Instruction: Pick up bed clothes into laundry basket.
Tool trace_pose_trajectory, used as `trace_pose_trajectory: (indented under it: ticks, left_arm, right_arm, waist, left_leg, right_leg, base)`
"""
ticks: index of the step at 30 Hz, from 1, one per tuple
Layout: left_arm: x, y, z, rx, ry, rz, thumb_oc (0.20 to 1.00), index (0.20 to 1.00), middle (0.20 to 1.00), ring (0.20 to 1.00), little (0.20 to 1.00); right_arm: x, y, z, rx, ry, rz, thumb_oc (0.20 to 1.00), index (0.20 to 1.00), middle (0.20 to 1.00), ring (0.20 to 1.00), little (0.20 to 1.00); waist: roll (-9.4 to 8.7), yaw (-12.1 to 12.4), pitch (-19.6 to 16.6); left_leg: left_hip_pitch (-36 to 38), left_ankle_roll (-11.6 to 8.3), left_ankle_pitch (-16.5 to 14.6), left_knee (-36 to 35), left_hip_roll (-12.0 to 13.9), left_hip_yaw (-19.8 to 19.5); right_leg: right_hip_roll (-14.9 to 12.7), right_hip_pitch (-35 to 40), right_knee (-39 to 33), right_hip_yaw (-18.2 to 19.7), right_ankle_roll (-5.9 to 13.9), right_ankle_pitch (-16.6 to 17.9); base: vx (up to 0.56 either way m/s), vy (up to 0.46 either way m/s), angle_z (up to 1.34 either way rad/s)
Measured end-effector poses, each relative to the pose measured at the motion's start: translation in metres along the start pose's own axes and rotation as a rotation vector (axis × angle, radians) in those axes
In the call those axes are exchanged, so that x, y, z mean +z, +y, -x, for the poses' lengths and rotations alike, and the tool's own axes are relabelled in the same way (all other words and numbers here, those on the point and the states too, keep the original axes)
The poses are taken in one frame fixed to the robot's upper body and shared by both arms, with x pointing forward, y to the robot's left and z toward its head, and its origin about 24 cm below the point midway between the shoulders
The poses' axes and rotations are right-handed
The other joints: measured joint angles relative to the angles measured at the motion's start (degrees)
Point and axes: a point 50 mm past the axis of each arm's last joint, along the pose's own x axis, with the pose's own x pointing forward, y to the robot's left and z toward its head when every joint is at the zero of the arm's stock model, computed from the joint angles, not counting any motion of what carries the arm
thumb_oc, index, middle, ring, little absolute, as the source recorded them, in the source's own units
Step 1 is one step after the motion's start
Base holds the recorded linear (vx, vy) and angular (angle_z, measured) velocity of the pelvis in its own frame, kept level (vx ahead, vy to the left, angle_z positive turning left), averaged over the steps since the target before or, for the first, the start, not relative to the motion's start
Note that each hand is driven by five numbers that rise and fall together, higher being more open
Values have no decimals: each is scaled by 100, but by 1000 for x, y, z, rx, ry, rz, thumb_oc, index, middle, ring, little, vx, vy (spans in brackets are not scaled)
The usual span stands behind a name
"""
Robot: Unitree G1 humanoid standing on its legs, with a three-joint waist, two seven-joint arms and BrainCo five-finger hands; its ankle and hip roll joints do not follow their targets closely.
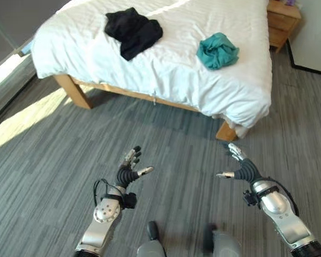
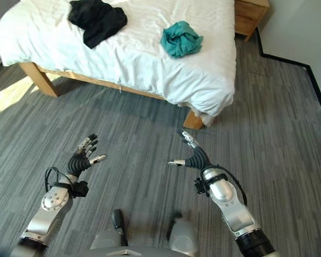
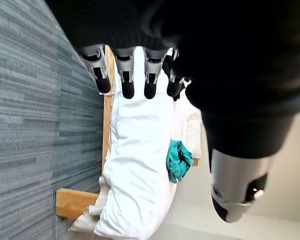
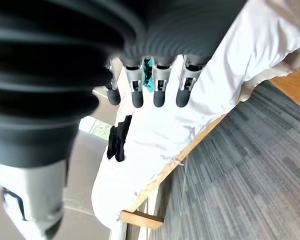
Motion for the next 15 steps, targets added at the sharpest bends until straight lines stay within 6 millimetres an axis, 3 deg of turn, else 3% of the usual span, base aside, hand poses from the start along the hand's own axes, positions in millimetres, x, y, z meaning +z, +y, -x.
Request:
trace_pose_trajectory:
  ticks: [1, 3, 4, 5, 6, 7, 8, 9, 11, 12, 13, 14, 15]
  left_arm:
    - [-2, -4, 0, -14, 8, 5, 1000, 1000, 1000, 1000, 1000]
    - [-4, -4, 1, -2, 11, 15, 1000, 1000, 1000, 1000, 1000]
    - [-5, -4, 0, -2, 16, 17, 1000, 1000, 1000, 1000, 1000]
    - [-12, -8, 3, -4, 47, 28, 1000, 1000, 1000, 1000, 1000]
    - [-13, -12, 4, -16, 51, 38, 1000, 1000, 1000, 1000, 1000]
    - [-16, -15, 9, -26, 59, 50, 1000, 1000, 1000, 1000, 1000]
    - [-14, -18, 6, -42, 46, 51, 1000, 1000, 1000, 1000, 1000]
    - [-14, -18, 6, -46, 44, 55, 1000, 1000, 1000, 1000, 1000]
    - [-8, -19, 0, -58, 23, 61, 1000, 1000, 1000, 1000, 1000]
    - [-8, -20, -1, -60, 21, 66, 1000, 1000, 1000, 1000, 1000]
    - [-9, -21, -1, -60, 24, 70, 1000, 1000, 1000, 1000, 1000]
    - [-9, -23, -1, -67, 24, 73, 1000, 1000, 1000, 1000, 1000]
    - [-10, -23, 1, -63, 30, 74, 1000, 1000, 1000, 1000, 1000]
  right_arm:
    - [-5, 0, 4, -7, 22, -3, 1000, 1000, 1000, 1000, 1000]
    - [-12, 3, 12, -36, 56, -44, 1000, 1000, 1000, 1000, 1000]
    - [-13, 3, 13, -36, 64, -42, 1000, 1000, 1000, 1000, 1000]
    - [-23, 3, 18, -28, 116, -23, 1000, 1000, 1000, 1000, 1000]
    - [-24, -1, 20, -28, 128, -1, 1000, 1000, 1000, 1000, 1000]
    - [-26, -7, 23, -21, 137, 27, 1000, 1000, 1000, 1000, 1000]
    - [-29, -12, 26, -35, 155, 32, 1000, 1000, 1000, 1000, 1000]
    - [-31, -14, 27, -47, 159, 32, 1000, 1000, 1000, 1000, 1000]
    - [-32, -18, 27, -66, 164, 27, 1000, 1000, 1000, 1000, 1000]
    - [-32, -18, 25, -70, 162, 19, 1000, 1000, 1000, 1000, 1000]
    - [-31, -18, 23, -70, 158, 11, 1000, 1000, 1000, 1000, 1000]
    - [-31, -16, 22, -72, 156, -5, 1000, 1000, 1000, 1000, 1000]
    - [-28, -12, 18, -65, 143, -16, 1000, 1000, 1000, 1000, 1000]
  waist:
    - [-21, -60, 1]
    - [-101, -214, -103]
    - [-77, -209, -88]
    - [107, -269, -83]
    - [159, -293, -79]
    - [340, -367, -99]
    - [311, -552, -134]
    - [378, -546, -185]
    - [200, -385, -198]
    - [156, -251, -181]
    - [159, -222, -158]
    - [38, -143, -89]
    - [-27, -10, -69]
  left_leg:
    - [177, -118, -143, 5, -37, -165]
    - [259, -359, -343, -1, -13, -387]
    - [318, -399, -350, 3, 30, -455]
    - [393, -615, -440, 386, 256, -596]
    - [532, -621, -464, 612, 288, -584]
    - [806, -603, -368, 744, 321, -561]
    - [771, -659, -450, 951, 524, -524]
    - [698, -781, -364, 1319, 556, -601]
    - [-98, -1001, -134, 2928, 674, -882]
    - [-380, -1050, 148, 3677, 728, -1058]
    - [-512, -1045, 416, 3965, 738, -1123]
    - [-704, -1071, 391, 4630, 702, -1127]
    - [-804, -1125, 27, 4708, 429, -1040]
  right_leg:
    - [-68, -12, -501, -65, 16, 120]
    - [-325, -123, -352, 84, 185, -41]
    - [-295, -86, -272, 106, 169, 174]
    - [-13, 98, -150, 415, 201, 278]
    - [94, 307, -149, 440, 122, 305]
    - [300, 582, -94, 342, 7, 260]
    - [417, 695, -71, 340, -203, 249]
    - [542, 809, -75, 246, -411, 148]
    - [583, 957, -244, 349, -649, 143]
    - [654, 1052, -281, 393, -921, 225]
    - [736, 1165, -286, 446, -1135, 115]
    - [752, 1325, -365, 595, -1306, 101]
    - [707, 1492, -466, 819, -1307, 60]
  base:
    - [1084, -184, 100]
    - [907, -127, 105]
    - [371, -42, 87]
    - [515, -126, 49]
    - [590, -191, 45]
    - [578, -282, 43]
    - [354, -327, 47]
    - [378, -367, 16]
    - [300, -229, -39]
    - [262, -104, -48]
    - [544, -72, -55]
    - [395, 76, -50]
    - [503, 102, -72]
